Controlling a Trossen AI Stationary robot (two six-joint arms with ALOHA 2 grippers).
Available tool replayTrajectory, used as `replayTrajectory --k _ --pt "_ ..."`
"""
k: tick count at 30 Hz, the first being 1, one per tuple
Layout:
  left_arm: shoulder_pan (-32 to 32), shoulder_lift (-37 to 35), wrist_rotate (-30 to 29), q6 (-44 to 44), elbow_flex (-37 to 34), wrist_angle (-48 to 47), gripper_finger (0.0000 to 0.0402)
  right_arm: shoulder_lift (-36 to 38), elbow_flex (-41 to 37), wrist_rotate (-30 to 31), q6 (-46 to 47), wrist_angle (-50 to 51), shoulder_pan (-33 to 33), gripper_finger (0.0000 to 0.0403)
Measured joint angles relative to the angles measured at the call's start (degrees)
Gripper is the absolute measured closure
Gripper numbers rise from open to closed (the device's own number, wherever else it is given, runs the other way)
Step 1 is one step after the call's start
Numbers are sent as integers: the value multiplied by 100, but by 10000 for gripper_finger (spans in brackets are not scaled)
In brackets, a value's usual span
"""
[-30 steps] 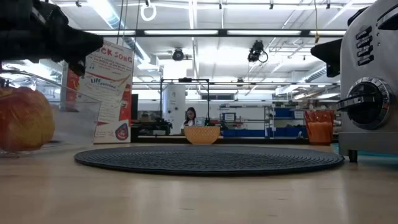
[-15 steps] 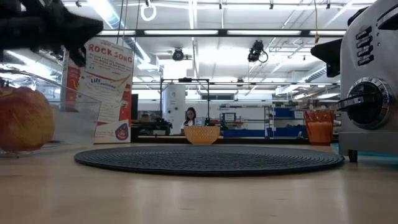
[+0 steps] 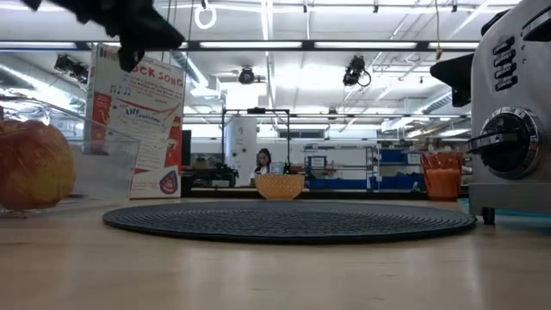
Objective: Arrange a breakfast setting
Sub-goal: Put the blue bowl on the blue tablemat
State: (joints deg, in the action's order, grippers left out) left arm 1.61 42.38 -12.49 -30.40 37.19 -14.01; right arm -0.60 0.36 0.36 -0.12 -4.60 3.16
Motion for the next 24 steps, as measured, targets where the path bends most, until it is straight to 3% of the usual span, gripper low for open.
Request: replayTrajectory --k 5,12,24 --pt "0 731 12 -1092 756 -305 351 0 0 0 -1 0 -2 357" --pt "-83 1447 11 -1555 1295 -403 352 0 0 0 0 -1 -2 357" --pt "-1308 2497 -428 -1978 1476 -397 396 0 0 0 -2 -2 -2 357"
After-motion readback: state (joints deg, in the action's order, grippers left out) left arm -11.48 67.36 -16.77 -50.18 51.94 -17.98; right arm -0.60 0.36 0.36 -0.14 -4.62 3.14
